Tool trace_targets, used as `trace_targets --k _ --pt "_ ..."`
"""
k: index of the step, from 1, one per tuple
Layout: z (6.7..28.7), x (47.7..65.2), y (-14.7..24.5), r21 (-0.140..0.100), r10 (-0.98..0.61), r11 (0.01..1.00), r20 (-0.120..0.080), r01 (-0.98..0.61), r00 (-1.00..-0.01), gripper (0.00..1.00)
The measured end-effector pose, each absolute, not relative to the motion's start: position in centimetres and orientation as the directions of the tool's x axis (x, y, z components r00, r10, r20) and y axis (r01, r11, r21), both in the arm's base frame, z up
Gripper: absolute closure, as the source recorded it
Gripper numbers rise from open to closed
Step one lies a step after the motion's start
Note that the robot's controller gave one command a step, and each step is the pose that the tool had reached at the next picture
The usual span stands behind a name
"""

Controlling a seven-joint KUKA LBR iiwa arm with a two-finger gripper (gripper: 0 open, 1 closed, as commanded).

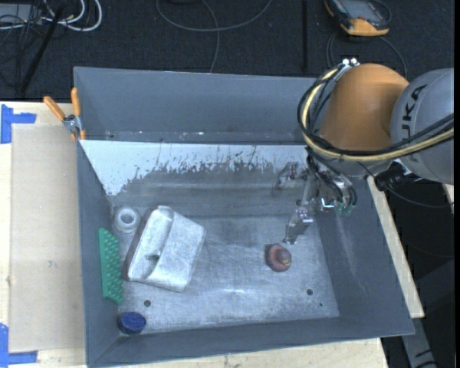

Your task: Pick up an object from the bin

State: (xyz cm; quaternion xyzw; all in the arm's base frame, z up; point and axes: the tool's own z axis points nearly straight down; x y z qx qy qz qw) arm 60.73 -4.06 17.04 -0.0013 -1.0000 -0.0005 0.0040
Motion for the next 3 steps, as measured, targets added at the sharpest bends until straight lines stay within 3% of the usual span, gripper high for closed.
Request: trace_targets --k 1,2,3 --pt "7.2 56.8 -5.4 0.001 -0.141 0.990 -0.002 -0.141 -0.990 0.00" --pt "7.6 57.0 -5.5 -0.001 -0.142 0.990 -0.006 -0.142 -0.990 1.00" --pt "22.8 56.9 -3.6 -0.002 -0.390 0.921 -0.007 -0.390 -0.921 1.00"
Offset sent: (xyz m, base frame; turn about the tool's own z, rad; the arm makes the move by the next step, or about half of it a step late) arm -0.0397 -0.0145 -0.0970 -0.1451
